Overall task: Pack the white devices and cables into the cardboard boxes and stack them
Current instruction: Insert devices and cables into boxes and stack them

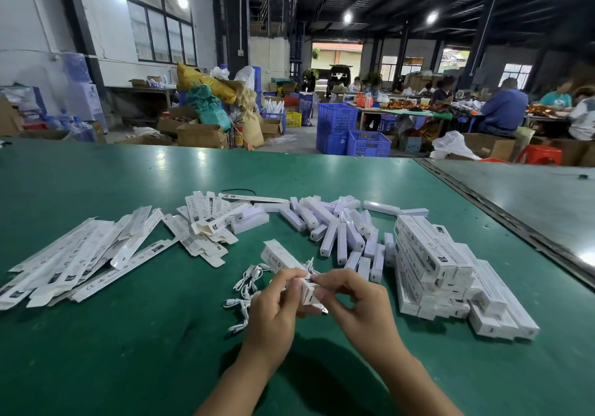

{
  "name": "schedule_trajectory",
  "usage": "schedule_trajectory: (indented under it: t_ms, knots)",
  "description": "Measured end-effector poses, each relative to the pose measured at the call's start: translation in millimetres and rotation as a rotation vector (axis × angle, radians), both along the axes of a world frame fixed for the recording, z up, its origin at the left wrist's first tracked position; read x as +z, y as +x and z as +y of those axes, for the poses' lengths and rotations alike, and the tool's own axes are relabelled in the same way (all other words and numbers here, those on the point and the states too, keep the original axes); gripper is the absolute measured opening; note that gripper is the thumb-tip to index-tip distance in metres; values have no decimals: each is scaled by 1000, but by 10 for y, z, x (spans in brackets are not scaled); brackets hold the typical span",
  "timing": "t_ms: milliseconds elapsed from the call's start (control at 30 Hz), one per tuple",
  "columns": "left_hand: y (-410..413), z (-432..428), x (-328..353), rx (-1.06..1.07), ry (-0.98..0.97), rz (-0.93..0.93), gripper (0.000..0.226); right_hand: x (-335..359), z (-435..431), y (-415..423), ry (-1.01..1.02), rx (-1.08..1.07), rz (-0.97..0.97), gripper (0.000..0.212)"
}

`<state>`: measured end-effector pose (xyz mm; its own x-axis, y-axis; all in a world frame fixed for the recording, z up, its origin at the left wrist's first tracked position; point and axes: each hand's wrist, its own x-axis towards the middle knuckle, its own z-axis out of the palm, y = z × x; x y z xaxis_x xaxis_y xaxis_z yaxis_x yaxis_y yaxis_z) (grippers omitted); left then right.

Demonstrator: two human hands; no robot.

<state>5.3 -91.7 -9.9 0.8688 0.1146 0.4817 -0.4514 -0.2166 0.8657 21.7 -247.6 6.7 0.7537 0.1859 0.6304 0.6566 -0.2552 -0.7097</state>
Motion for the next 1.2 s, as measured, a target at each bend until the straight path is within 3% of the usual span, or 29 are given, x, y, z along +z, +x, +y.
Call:
schedule_trajectory:
  t_ms: [100,167,300,467,533,633,733,833,933,1067,1133,1200]
  knots:
    - [1,17,2,20,61,-25,22,21,-2,9,64,18,68,20]
    - [-12,21,20,-33,-5,0,25,19,7,1,66,25,70,20]
    - [-39,31,96,-326,-472,40,34,-1,25,-28,39,45,53,36]
    - [-61,162,222,-619,-935,97,46,-120,-35,97,-298,-180,38,62]
    - [-71,221,250,-697,-1060,124,50,-139,-60,123,-344,-240,78,57]
    - [-60,309,265,-930,-1176,118,29,-100,-111,138,-352,-341,49,58]
    - [-37,337,271,-1075,-1265,91,29,-14,-158,126,-315,-255,18,61]
    - [-38,333,296,-897,-1239,174,11,13,-148,89,-330,-166,6,42]
    - [-2,259,240,-468,-937,384,29,19,-94,53,-273,-88,33,41]
    - [10,70,184,-184,-579,345,19,17,-64,32,-227,40,110,31]
    - [13,28,168,-124,-534,337,30,13,-90,28,-297,21,120,30]
    - [39,21,140,-84,-580,333,36,-19,-140,73,-361,-135,105,41]
